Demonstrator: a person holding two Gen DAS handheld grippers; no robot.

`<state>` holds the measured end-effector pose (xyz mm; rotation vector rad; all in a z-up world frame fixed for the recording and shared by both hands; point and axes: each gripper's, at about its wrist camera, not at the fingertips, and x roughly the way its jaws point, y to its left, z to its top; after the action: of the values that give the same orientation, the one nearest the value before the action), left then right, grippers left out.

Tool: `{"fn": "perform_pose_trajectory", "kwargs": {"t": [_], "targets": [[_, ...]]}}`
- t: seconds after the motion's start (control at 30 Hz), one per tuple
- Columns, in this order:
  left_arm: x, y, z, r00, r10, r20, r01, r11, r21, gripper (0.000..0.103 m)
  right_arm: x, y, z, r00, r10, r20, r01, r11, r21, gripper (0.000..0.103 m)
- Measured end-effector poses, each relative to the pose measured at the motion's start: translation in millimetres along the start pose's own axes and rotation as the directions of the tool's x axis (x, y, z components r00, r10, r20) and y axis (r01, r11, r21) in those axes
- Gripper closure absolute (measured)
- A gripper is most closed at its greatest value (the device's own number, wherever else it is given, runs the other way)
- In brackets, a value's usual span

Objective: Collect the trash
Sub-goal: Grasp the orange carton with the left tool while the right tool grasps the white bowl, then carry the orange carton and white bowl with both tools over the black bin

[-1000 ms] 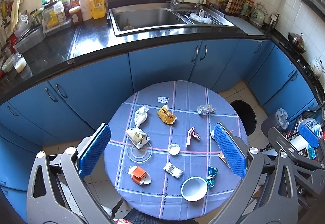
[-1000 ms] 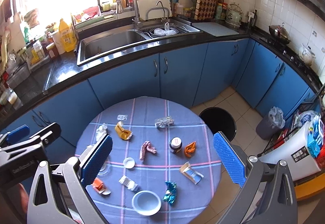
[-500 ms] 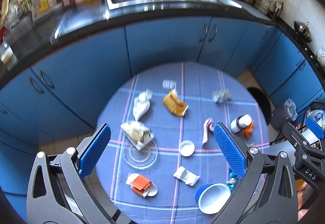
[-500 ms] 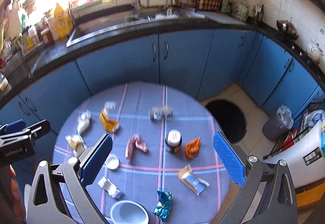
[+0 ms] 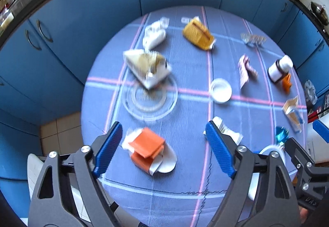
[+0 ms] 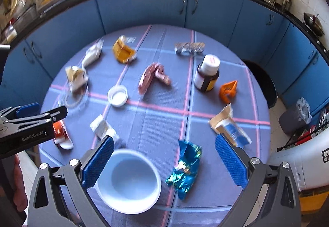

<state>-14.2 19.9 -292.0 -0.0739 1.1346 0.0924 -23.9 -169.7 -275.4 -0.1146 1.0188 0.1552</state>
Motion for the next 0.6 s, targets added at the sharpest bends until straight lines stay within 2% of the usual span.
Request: {"fn": "perform_pose_trajectory", "kwargs": {"t": [0.03, 0.1, 0.33, 0.4, 0.47, 0.6], "targets": [[4, 0, -6, 1.000, 0.000, 0.000, 0.000, 1.000, -0.001, 0.028, 3, 2, -4, 1.000, -0.004, -0.002, 0.004, 1.000, -0.009, 0.011], [11, 3, -14, 1.000, 0.003, 0.001, -0.003, 1.000, -0.014, 0.030, 9, 6, -14, 1.000, -0.009, -0.009, 0.009, 1.000, -0.026, 0.031], [28, 11, -30, 0.998, 0.018, 0.056, -0.015, 0.999, -0.052, 0.030, 29, 17, -29, 1.000, 0.003, -0.028, -0.005, 0.997, -0.079, 0.045], [32, 13, -29, 0.998, 0.020, 0.064, -0.016, 0.998, -0.061, 0.032, 35, 19, -31, 0.999, 0.008, -0.038, -0.011, 0.996, -0.093, 0.053], [38, 17, -30, 0.998, 0.018, 0.057, -0.013, 0.997, -0.081, 0.040, 42, 20, -33, 0.998, 0.018, -0.060, -0.023, 0.995, -0.092, 0.061], [37, 18, -36, 0.997, 0.014, 0.074, -0.008, 0.997, -0.080, 0.043, 49, 22, -36, 0.996, 0.040, -0.077, -0.047, 0.994, -0.095, 0.074]]}}
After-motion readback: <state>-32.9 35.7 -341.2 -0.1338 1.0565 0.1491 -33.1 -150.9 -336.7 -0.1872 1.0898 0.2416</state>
